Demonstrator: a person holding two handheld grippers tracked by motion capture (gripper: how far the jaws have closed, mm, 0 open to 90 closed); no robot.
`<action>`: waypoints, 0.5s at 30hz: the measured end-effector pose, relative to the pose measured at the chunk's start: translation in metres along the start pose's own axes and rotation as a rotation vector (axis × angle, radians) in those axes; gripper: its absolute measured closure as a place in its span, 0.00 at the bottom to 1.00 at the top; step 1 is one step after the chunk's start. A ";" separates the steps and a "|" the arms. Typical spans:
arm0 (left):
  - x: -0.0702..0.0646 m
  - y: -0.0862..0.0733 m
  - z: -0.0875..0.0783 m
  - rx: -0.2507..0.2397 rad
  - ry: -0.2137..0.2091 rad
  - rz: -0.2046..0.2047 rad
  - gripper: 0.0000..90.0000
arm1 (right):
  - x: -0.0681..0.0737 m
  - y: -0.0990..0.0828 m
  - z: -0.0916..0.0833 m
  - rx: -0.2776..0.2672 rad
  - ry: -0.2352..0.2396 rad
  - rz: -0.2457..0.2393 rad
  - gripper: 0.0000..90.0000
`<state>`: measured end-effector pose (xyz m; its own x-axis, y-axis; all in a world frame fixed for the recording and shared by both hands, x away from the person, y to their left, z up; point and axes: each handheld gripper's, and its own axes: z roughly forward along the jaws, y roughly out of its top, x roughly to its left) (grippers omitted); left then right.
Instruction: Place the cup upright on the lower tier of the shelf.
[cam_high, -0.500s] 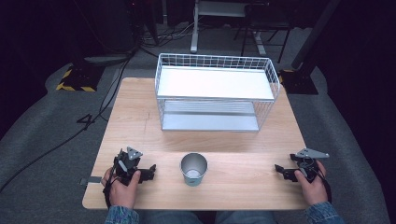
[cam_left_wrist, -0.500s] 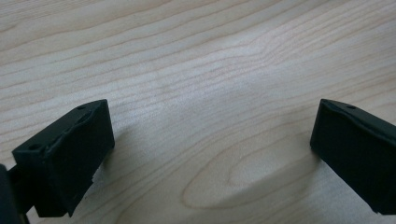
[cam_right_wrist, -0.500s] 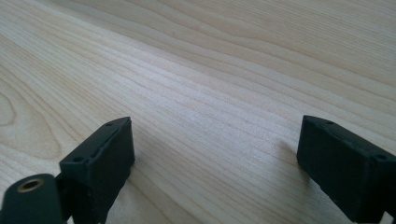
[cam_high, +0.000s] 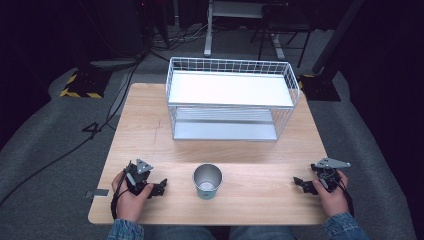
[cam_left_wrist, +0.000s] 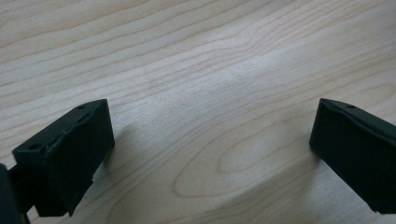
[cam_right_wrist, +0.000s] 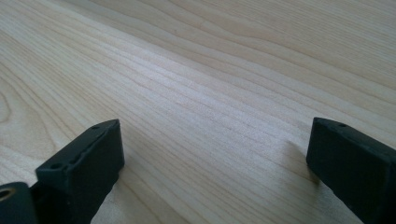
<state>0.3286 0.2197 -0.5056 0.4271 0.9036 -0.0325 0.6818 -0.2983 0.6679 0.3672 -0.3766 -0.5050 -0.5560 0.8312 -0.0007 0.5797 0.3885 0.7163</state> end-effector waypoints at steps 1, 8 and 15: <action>0.000 0.000 0.000 -0.006 0.007 -0.002 0.03 | 0.000 0.000 0.000 0.000 0.000 -0.001 0.05; -0.005 0.005 -0.006 -0.041 -0.009 -0.020 0.17 | 0.000 0.000 0.000 0.001 0.001 -0.001 0.05; -0.021 0.010 -0.024 -0.121 -0.040 0.002 0.17 | 0.000 0.000 0.000 0.001 0.001 -0.001 0.05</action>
<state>0.3124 0.2051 -0.4802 0.4533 0.8894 -0.0588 0.6052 -0.2586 0.7529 0.3672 -0.3766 -0.5050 -0.5573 0.8303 -0.0005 0.5796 0.3895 0.7158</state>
